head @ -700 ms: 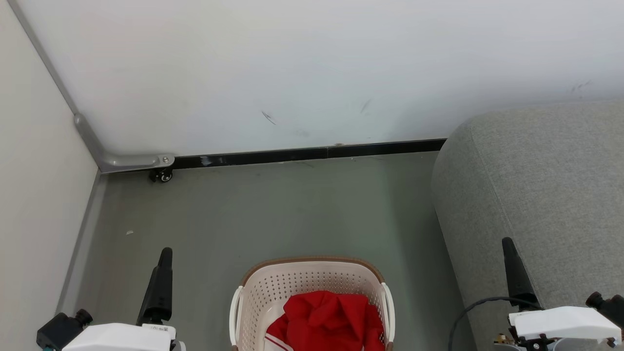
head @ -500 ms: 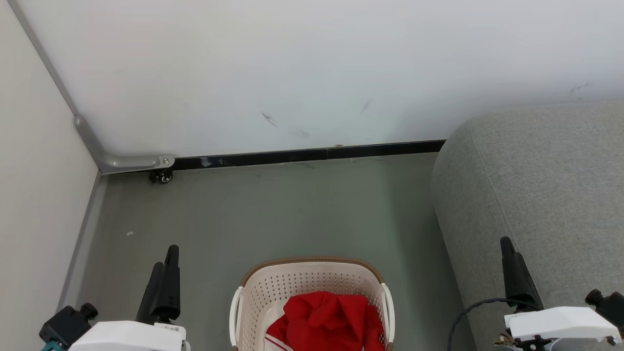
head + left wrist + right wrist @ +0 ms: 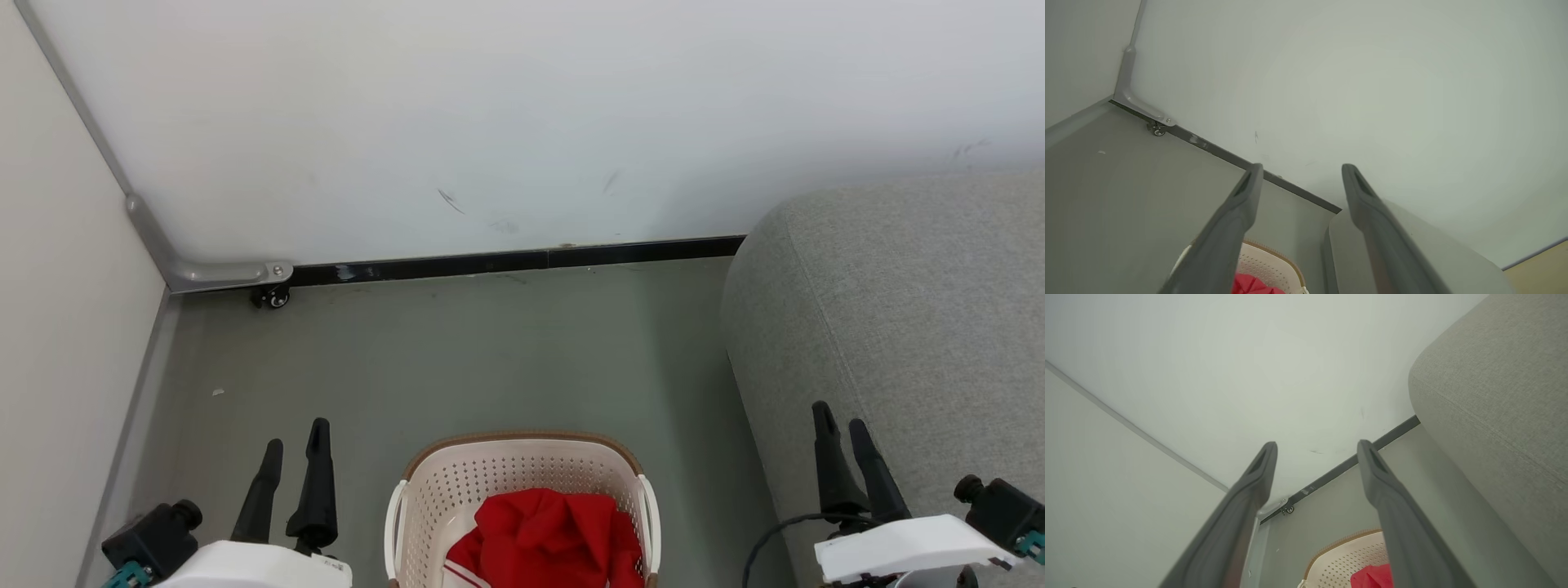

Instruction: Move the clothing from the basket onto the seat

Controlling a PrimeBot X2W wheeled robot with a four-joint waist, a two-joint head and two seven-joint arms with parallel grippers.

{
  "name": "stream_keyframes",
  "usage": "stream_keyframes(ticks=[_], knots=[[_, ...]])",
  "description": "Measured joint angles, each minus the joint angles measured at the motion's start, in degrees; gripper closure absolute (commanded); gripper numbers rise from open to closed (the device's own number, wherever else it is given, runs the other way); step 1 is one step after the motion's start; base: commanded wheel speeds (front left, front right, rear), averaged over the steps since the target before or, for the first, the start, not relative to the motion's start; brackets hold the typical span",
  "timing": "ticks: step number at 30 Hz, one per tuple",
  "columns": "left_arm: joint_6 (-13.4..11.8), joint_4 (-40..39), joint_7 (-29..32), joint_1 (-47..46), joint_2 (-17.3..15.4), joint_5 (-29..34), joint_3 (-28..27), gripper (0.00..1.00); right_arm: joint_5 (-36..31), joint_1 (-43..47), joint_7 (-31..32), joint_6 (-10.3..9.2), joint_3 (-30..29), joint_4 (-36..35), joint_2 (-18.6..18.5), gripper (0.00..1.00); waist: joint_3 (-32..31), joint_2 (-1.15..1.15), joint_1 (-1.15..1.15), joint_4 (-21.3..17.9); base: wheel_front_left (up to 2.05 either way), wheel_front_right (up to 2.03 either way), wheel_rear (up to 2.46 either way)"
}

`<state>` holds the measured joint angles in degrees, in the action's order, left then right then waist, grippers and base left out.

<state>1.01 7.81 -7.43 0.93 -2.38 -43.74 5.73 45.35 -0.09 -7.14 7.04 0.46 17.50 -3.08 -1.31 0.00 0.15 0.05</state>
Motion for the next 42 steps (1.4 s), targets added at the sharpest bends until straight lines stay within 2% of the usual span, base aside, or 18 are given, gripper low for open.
stream_keyframes(ticks=[14, 29, 34, 42], knots=[[-3.7, 0.5, -3.2, 0.1, -0.5, 16.1, 3.5, 0.00, -14.0, -0.3, -0.1, 0.01, 1.1, 2.7, 0.3, 0.00, 0.2, 0.00, -0.09, -0.1, 0.00, 0.00, 0.00], [-6.5, 1.3, -6.1, 1.1, -0.6, 27.7, 6.0, 0.00, -26.3, -1.3, -1.5, 0.02, 1.7, 3.5, 0.4, 0.00, 0.2, 0.00, -0.11, -0.2, 0.00, 0.00, 0.00], [-7.1, 2.3, -6.8, 1.2, -0.6, 30.1, 6.5, 0.00, -29.3, -1.3, -2.0, 0.02, 1.8, 3.8, 0.4, 0.00, 0.2, 0.00, -0.12, -0.2, 0.00, 0.00, 0.00], [-8.1, 4.8, -6.8, 1.2, -0.6, 29.8, 6.3, 0.00, -28.2, -1.3, -2.5, 0.02, 2.2, 4.6, 0.4, 0.00, -0.1, 0.00, -0.12, -0.1, 0.00, 0.00, 0.00]])
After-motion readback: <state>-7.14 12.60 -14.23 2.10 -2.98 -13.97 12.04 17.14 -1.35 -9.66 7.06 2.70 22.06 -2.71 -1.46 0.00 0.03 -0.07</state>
